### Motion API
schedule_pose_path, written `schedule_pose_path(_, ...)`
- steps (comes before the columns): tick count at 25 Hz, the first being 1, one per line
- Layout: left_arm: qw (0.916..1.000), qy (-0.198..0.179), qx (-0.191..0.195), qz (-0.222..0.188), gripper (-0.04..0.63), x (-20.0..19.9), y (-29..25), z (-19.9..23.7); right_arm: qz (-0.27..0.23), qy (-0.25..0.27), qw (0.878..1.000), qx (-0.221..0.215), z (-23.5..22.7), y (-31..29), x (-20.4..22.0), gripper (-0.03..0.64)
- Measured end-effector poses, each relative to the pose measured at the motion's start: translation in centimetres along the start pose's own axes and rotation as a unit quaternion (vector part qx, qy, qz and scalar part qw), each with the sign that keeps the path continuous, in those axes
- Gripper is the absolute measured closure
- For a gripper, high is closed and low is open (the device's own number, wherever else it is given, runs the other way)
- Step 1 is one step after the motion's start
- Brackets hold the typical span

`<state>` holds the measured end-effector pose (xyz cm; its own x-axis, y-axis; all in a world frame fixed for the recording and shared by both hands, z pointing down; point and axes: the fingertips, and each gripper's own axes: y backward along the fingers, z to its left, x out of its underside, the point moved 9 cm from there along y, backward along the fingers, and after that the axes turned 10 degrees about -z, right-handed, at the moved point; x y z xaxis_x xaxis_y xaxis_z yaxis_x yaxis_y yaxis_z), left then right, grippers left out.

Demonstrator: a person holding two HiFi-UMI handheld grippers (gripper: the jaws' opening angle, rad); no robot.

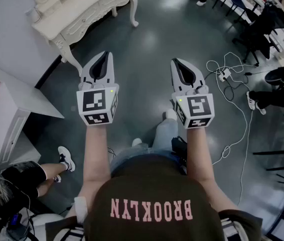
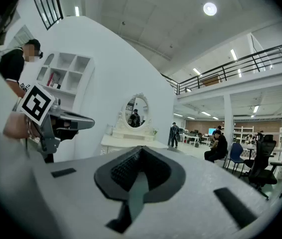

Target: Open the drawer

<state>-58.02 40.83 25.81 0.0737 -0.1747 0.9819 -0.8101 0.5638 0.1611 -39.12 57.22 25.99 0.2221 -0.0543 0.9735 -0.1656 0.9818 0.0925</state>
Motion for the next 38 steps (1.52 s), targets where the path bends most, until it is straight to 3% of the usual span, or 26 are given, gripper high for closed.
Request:
schedule_pose_path(6,1.0,0.008,-0.004,-0.001,0.589,0.5,-0.3,0.8,-0.004,0.006,1.0,-0.002,0.2,-0.8,0.0,0.62)
schedule_pose_path(12,1.0,0.002,-0.006,-0.002,0.589,0.9,-3.7,1.0,-0.006,0.002,1.0,0.003,-2.5,-3.4,0.7,0.62)
schedule_pose_path(26,0.9995,-0.002,-0.025,0.022,0.589,4.4,-18.9,0.3,-0.02,0.01,0.999,-0.036,-13.2,-15.1,4.5,0.62)
schedule_pose_path(38,0.9981,-0.011,-0.056,0.021,0.589,5.5,-31.7,0.1,-0.027,-0.018,0.996,-0.082,-22.2,-26.0,7.5,0.62)
